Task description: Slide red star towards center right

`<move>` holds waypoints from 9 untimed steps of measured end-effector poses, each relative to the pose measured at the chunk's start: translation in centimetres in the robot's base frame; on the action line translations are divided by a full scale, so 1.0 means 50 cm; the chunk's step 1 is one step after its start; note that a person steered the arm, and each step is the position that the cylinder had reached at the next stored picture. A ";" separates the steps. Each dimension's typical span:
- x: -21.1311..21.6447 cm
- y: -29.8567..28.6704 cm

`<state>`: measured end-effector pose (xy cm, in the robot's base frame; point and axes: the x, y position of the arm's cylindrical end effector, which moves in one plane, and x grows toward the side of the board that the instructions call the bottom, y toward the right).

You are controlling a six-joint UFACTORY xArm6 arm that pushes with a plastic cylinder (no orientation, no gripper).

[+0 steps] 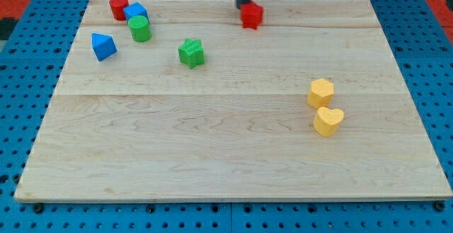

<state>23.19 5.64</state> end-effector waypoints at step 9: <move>0.217 -0.148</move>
<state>34.04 -1.75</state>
